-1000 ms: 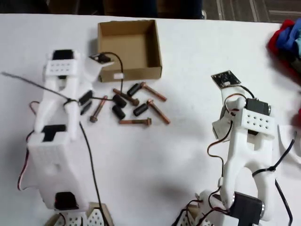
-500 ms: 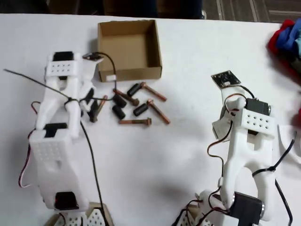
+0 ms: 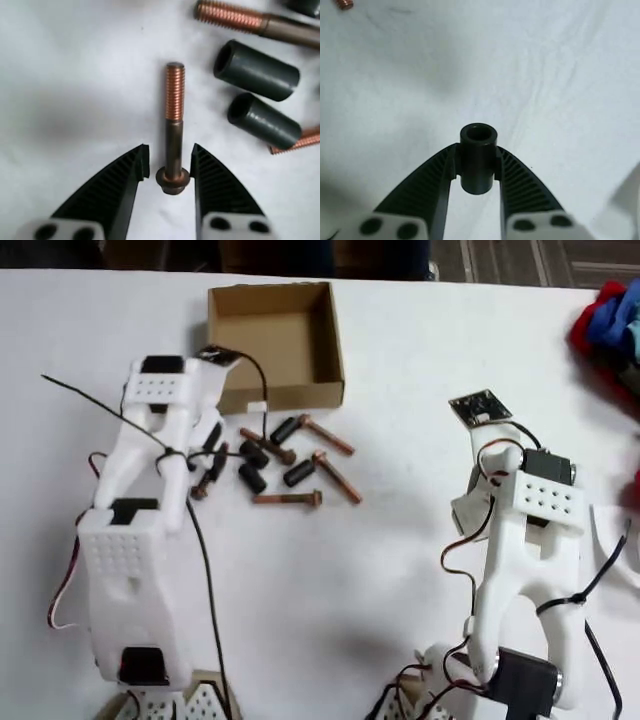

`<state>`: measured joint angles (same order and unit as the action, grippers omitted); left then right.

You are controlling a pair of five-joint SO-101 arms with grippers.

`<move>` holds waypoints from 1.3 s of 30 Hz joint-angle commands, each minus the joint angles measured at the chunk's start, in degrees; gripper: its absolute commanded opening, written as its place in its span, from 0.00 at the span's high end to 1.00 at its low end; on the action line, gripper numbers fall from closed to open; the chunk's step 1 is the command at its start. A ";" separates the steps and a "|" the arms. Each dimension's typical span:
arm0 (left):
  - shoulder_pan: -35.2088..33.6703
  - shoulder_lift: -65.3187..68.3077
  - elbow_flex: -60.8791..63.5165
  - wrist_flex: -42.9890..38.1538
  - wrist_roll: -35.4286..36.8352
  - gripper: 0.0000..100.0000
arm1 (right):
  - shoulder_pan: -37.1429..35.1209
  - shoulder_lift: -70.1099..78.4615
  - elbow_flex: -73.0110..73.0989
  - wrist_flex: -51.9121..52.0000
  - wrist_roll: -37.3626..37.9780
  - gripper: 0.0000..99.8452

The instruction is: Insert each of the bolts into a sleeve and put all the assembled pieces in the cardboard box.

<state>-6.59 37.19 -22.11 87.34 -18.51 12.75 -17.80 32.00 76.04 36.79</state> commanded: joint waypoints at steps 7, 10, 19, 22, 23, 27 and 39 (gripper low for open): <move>0.35 0.97 -1.71 0.70 0.09 0.84 | 0.48 -2.33 -0.35 -0.48 0.18 0.98; 0.44 4.13 -1.80 2.46 0.00 0.84 | 0.48 -2.33 -0.35 -0.48 0.26 0.98; 0.44 8.09 -1.98 6.15 0.18 0.85 | 0.48 -2.42 -0.35 -0.48 0.26 0.98; 0.18 8.00 -2.86 11.52 0.09 0.90 | 0.48 -2.24 -0.35 -0.48 0.26 0.98; 0.00 8.00 -3.65 13.45 0.00 0.94 | 0.48 -2.24 -0.35 -0.48 0.26 0.98; -2.55 5.98 -4.62 15.12 -3.78 0.98 | 0.48 -2.15 -0.35 -0.48 0.26 0.98; -5.98 -30.59 24.40 14.95 -50.90 0.98 | 0.48 -2.42 -0.35 -0.40 0.26 0.98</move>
<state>-12.22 20.48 -4.97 100.70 -54.20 12.75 -17.80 32.00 76.04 36.79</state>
